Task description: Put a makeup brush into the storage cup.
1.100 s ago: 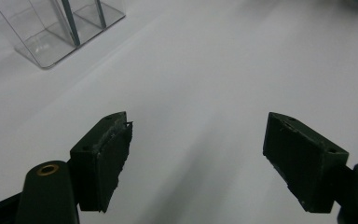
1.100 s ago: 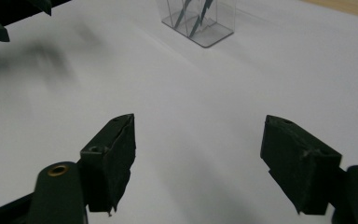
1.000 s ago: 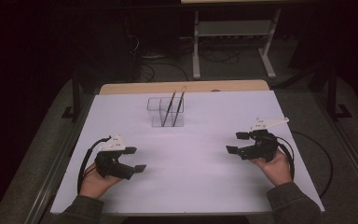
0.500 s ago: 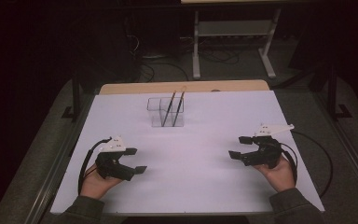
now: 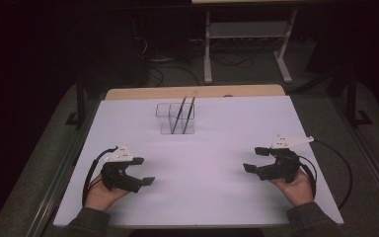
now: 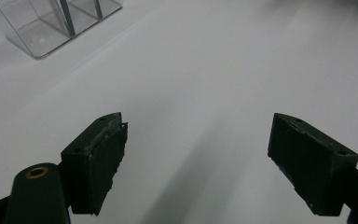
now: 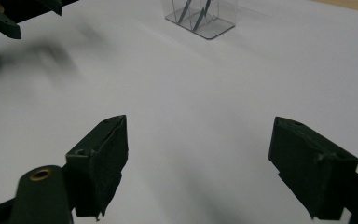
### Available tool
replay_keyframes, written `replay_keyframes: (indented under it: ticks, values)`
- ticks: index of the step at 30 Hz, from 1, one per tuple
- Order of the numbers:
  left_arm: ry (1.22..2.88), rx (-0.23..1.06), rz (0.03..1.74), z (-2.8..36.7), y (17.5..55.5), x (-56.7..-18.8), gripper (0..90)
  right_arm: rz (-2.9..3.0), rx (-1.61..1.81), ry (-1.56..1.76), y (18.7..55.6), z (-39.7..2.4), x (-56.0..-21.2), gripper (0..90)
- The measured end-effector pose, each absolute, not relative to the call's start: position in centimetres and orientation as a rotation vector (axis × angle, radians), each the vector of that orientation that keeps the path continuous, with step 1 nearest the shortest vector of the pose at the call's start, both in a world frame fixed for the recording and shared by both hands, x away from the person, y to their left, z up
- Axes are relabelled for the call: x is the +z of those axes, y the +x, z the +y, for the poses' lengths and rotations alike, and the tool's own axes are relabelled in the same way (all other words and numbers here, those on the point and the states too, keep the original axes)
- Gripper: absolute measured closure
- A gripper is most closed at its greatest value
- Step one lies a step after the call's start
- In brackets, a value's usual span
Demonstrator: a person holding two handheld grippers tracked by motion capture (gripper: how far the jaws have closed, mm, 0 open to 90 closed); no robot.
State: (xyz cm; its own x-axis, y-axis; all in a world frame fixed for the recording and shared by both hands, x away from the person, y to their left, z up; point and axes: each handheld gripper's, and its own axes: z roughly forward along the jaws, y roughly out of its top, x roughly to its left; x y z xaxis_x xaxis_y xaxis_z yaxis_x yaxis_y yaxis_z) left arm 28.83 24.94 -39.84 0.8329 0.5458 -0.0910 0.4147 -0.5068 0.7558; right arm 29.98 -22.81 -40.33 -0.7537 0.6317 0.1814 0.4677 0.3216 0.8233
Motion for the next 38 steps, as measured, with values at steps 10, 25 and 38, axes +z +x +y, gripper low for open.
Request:
replay_keyframes:
  ticks: [10,25,38]
  values:
    - [2.171,0.200,0.702,25.11,28.75,-39.86,17.0,2.387,1.401,1.017,29.53,-22.95,-40.52,15.7]
    - [2.180,0.211,0.692,25.10,28.71,-39.95,17.0,2.367,1.410,1.018,29.21,-23.10,-40.63,14.9]
    - [2.185,0.205,0.690,25.04,28.77,-40.02,16.9,2.394,1.384,1.003,29.23,-22.93,-40.92,14.9]
